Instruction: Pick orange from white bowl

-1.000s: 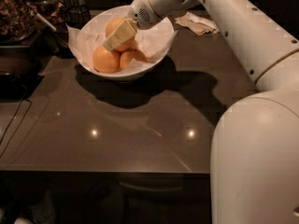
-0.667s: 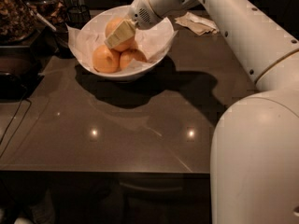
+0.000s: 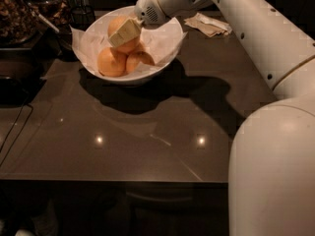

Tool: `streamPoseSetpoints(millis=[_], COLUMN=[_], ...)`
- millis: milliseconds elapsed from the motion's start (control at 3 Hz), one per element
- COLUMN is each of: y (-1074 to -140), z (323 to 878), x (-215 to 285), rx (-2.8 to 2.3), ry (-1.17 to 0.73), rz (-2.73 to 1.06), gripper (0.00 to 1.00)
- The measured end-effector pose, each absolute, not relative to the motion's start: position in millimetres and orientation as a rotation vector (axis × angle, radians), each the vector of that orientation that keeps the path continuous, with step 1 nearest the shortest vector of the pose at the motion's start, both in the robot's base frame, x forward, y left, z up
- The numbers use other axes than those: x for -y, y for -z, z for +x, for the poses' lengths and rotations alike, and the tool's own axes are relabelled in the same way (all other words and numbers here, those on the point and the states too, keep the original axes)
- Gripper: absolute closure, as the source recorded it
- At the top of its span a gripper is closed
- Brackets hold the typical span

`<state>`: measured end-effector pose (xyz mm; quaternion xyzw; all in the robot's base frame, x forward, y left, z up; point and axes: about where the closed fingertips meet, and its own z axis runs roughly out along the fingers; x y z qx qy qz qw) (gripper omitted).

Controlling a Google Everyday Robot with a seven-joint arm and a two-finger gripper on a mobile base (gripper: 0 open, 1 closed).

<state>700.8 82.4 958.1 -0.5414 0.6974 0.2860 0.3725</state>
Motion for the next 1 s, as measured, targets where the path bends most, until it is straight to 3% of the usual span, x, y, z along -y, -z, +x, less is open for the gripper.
streamPoseSetpoints(millis=[333,1000], y=[-990,-1011], z=[682,658], x=[-84,-89], rx=[-1.680,-1.577], ry=[-0.790,-0.887], rz=[-1.371,-1.362], gripper=[1.00,1.00])
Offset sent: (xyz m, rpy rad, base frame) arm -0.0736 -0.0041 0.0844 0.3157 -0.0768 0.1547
